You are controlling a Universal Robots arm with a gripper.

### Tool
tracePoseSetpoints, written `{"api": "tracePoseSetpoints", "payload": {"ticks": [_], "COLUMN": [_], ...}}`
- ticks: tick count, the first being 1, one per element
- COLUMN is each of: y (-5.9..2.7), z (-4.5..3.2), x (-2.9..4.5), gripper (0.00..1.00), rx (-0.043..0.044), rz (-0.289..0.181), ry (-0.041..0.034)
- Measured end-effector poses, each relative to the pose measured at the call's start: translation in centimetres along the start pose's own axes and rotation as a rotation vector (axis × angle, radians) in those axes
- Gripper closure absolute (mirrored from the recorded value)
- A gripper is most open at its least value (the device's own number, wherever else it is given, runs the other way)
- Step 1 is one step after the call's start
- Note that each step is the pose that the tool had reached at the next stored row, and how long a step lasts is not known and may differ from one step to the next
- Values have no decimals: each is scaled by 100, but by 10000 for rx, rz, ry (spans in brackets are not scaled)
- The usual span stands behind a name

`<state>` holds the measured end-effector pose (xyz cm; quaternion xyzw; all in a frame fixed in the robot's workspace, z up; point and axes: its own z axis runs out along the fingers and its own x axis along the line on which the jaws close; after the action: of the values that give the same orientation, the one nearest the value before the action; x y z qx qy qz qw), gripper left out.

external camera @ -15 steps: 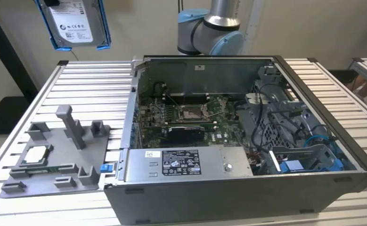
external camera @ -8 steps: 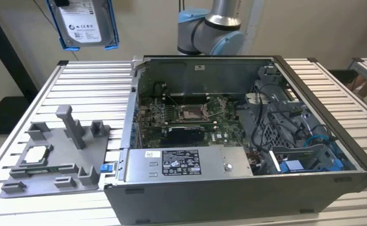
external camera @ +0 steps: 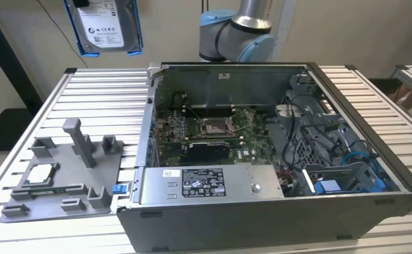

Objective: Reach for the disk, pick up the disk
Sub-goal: 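Pick up the disk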

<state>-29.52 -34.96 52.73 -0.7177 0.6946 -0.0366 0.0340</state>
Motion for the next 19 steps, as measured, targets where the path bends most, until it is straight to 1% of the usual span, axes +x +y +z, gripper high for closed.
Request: {"api": "tracePoseSetpoints", "payload": {"ticks": [7, 19], "y": [-91, -355], "z": [9, 36], "x": [3, 12], "gripper": [100, 100], "rx": [1, 0], "rz": [0, 0], "ry": [0, 0]}}
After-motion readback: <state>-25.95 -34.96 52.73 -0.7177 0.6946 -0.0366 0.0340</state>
